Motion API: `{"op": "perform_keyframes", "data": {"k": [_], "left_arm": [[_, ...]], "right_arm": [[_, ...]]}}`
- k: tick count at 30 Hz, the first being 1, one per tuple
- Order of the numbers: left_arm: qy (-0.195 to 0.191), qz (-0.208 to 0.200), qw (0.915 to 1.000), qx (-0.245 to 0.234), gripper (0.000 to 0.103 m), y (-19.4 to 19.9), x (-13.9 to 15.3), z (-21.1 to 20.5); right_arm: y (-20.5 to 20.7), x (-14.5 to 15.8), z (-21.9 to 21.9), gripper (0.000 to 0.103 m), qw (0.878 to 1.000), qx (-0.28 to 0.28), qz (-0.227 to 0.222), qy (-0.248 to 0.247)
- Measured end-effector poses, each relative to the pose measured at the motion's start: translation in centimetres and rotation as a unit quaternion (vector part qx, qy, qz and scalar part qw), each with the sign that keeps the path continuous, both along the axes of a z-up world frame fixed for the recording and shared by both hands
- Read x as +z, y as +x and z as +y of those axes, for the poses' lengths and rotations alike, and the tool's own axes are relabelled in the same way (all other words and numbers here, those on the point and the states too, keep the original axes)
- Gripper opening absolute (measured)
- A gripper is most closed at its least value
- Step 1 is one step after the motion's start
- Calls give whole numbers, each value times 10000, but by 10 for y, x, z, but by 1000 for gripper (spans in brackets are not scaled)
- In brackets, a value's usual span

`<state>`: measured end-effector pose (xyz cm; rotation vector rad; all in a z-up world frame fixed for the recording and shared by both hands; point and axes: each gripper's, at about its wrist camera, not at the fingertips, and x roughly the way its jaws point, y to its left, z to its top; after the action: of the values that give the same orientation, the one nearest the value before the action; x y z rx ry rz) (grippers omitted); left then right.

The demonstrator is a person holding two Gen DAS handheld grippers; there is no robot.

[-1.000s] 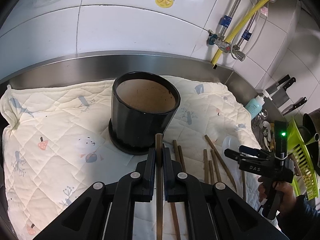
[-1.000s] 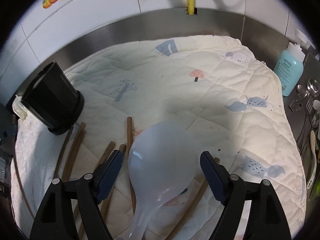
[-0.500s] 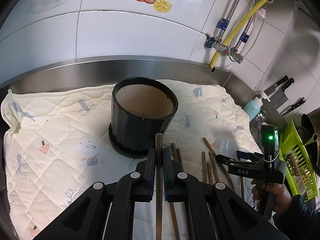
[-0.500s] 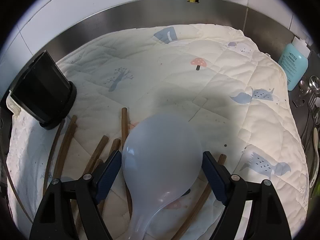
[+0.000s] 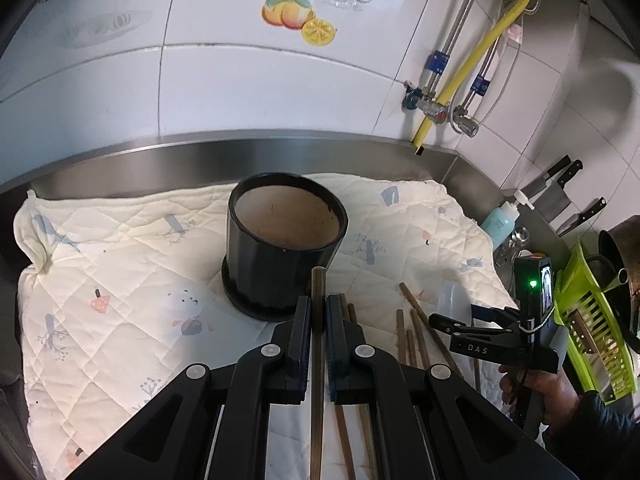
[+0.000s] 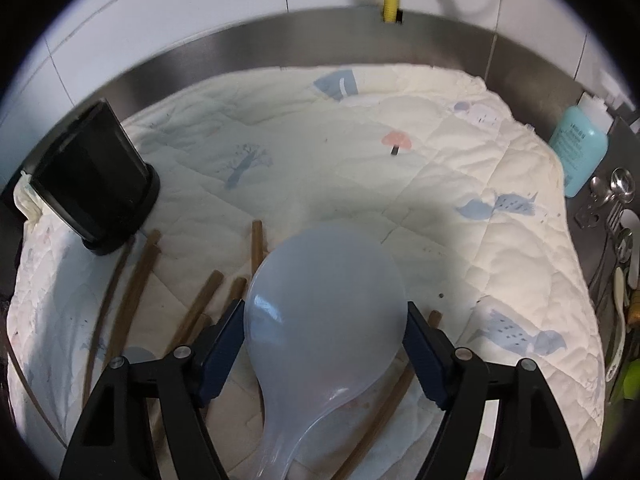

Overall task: Organize utensils
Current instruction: 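Lower the rice paddle into the black holder and open the right tool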

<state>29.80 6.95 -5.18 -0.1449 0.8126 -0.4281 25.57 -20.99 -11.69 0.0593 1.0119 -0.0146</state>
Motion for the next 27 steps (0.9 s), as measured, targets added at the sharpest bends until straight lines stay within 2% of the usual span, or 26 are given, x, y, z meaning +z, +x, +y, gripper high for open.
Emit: {"op": "perform_keyframes", "data": {"k": [7,14,23,27], "left_arm": [[-118,-319,9994,54,6,-11,34,7],[-119,-896,9959,66,6,-16,88,9],[-154,-1690,9853,203,6,2,162,12],[-105,-1900,9812,323,6,18,185,15]], "right_arm": [[-20,41,6,83,9978,274,-586,120],[-33,71,16,83,9931,479,-1055,159],[-33,84,14,83,9904,579,-1227,280],[-32,92,16,83,9893,662,-1264,307]]}}
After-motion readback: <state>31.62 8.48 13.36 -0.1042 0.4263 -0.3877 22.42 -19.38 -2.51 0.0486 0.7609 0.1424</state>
